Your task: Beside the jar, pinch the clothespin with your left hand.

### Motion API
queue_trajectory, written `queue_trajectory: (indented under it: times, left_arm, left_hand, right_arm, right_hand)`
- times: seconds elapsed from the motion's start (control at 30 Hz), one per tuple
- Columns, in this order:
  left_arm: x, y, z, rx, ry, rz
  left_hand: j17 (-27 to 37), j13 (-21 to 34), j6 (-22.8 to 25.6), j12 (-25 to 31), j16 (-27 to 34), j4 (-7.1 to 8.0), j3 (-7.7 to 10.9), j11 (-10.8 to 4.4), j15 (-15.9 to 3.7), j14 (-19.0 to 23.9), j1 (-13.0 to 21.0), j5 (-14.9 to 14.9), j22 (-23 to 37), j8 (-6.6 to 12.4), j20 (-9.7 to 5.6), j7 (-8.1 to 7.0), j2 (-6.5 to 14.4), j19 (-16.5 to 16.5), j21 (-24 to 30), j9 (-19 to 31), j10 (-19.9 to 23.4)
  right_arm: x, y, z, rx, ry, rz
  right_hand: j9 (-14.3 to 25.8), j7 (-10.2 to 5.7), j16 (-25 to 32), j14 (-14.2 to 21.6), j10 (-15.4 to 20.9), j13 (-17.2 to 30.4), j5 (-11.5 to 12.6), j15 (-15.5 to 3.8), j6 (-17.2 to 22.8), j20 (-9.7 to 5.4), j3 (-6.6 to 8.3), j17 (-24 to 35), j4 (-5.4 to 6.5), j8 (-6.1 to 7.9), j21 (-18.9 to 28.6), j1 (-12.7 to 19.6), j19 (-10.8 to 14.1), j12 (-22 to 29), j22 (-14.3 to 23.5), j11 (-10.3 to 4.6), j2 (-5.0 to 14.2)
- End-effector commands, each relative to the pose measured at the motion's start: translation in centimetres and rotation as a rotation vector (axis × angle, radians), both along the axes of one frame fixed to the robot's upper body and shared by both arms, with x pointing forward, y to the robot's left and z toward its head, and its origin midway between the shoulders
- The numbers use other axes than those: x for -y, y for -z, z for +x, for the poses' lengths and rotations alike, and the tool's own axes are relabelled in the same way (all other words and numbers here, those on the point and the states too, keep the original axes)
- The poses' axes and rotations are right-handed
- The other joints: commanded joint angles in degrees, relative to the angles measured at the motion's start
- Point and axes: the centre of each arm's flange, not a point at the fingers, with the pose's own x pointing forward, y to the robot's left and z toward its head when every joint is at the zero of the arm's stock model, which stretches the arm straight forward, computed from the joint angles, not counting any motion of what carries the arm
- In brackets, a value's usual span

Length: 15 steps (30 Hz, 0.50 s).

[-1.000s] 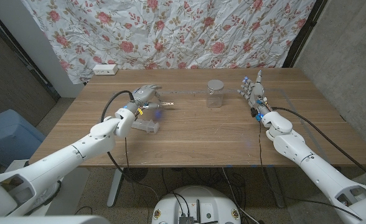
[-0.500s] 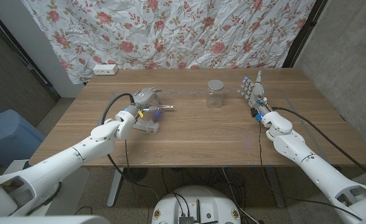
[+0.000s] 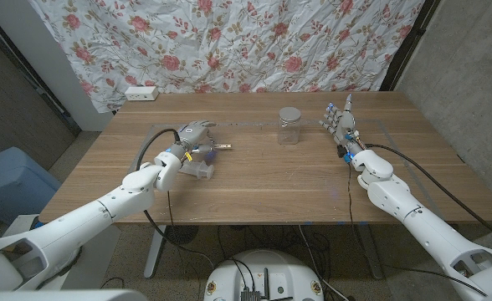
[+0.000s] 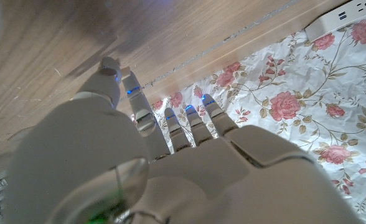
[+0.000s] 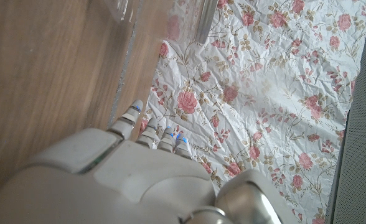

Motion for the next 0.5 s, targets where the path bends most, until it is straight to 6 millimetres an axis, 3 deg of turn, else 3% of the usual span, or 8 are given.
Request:
queue_trajectory:
  times: [0.03, 0.5]
  left_arm:
    - [-0.44, 0.82, 0.20, 0.002, -0.029, 0.043]
    - [-0.14, 0.82, 0.76, 0.011, -0.048, 0.047]
  left_hand:
    - [0.1, 0.2, -0.5, 0.2, 0.2, 0.09, -0.27, 0.05, -0.14, 0.1, 0.1, 0.3, 0.1, 0.14, 0.17, 0.05, 0.6, 0.0, 0.0, 0.2, -0.5]
    - [0.1, 0.2, -1.3, 0.1, 0.2, 0.15, -0.44, -0.01, -0.01, 0.0, 0.0, 0.3, 0.1, -0.01, 0.16, 0.00, 0.6, 0.0, 0.0, 0.2, -0.9]
  right_arm:
    - [0.01, -0.01, 0.00, 0.000, 0.000, 0.000]
    - [0.01, -0.02, -0.02, 0.000, 0.000, 0.000]
  right_hand:
    - [0.1, -0.44, 0.4, -0.5, 0.0, 0.1, 0.3, -1.94, -0.1, 0.10, -0.29, 0.2, -0.02, 0.34, 0.2, -0.1, 0.4, 0.4, 0.3, -0.34, 4.04]
    - [0.1, -0.38, 0.3, -0.6, 0.1, 0.1, 0.3, -2.04, -0.1, 0.10, -0.29, 0.2, -0.02, 0.34, 0.3, -0.1, 0.4, 0.4, 0.3, -0.46, 4.04]
